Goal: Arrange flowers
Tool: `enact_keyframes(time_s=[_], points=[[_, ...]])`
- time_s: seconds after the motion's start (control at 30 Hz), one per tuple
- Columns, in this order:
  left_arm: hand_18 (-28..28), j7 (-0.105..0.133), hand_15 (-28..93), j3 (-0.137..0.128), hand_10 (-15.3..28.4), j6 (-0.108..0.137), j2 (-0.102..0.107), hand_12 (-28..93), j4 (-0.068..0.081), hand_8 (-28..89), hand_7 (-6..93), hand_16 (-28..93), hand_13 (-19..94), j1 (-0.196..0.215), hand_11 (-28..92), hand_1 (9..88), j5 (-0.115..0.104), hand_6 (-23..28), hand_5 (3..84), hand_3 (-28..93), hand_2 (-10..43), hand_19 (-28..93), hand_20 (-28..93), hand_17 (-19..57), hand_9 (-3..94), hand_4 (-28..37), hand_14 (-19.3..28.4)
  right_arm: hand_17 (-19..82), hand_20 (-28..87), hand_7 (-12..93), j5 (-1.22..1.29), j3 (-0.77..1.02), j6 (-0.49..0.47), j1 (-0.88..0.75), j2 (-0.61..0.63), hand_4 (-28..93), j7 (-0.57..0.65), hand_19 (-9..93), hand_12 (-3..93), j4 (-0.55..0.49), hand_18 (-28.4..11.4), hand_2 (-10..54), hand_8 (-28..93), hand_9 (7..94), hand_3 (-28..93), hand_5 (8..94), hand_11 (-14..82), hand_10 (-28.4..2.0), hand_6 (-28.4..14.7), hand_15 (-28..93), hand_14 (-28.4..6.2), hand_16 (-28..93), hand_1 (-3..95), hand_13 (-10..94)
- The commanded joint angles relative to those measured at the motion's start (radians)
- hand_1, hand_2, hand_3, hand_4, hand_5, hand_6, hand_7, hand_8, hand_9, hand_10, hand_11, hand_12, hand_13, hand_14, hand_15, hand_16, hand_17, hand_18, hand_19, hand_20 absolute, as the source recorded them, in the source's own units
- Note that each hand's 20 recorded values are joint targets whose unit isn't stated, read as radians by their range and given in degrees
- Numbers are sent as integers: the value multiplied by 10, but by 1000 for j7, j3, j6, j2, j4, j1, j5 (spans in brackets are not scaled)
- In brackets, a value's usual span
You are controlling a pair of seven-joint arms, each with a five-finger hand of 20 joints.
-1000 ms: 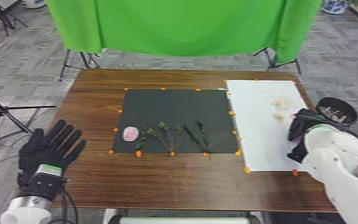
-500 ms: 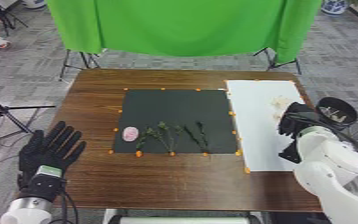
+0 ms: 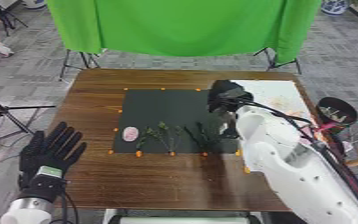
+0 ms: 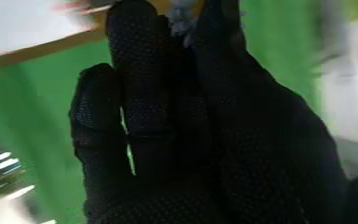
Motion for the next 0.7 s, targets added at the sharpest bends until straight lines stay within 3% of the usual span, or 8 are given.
enact_keyframes(time_s=[0.03, 0.4, 0.53, 0.7], points=[[157, -34, 372, 13, 160, -12, 5, 113, 8, -92, 157, -74, 240, -25, 200, 290, 11, 97, 418, 723, 125, 405, 72, -76, 349, -283, 164, 344, 337, 177, -65, -175, -50, 176, -224, -283, -91, 811, 249, 97, -215, -36, -1, 795, 644, 761, 68, -101, 8, 350, -75, 348, 604, 734], [157, -74, 371, 45, 160, -13, 6, 112, 26, -92, 154, -74, 240, -91, 199, 290, 25, 97, 417, 722, 125, 404, 73, -76, 348, -283, 164, 342, 340, 185, -144, -267, -77, 246, -331, -283, -119, 808, 249, 341, -215, -42, -3, 788, 648, 750, 72, -99, 8, 352, -73, 348, 599, 731], [157, -65, 371, 59, 160, -4, 15, 112, 25, -91, 154, -74, 239, -107, 199, 289, 23, 96, 417, 722, 124, 404, 73, -76, 348, -283, 164, 342, 340, 187, -155, -282, -76, 258, -356, -283, -105, 807, 249, 401, -215, -43, -5, 788, 649, 750, 72, -97, 7, 351, -71, 348, 599, 731], [157, -56, 371, 75, 160, -13, 23, 113, 29, -91, 154, -74, 240, -124, 198, 290, 26, 97, 417, 721, 125, 402, 73, -76, 348, -283, 164, 343, 339, 193, -161, -289, -66, 259, -359, -283, -94, 805, 252, 424, -215, -48, -13, 770, 658, 716, 72, -93, 0, 347, -65, 355, 599, 725]])
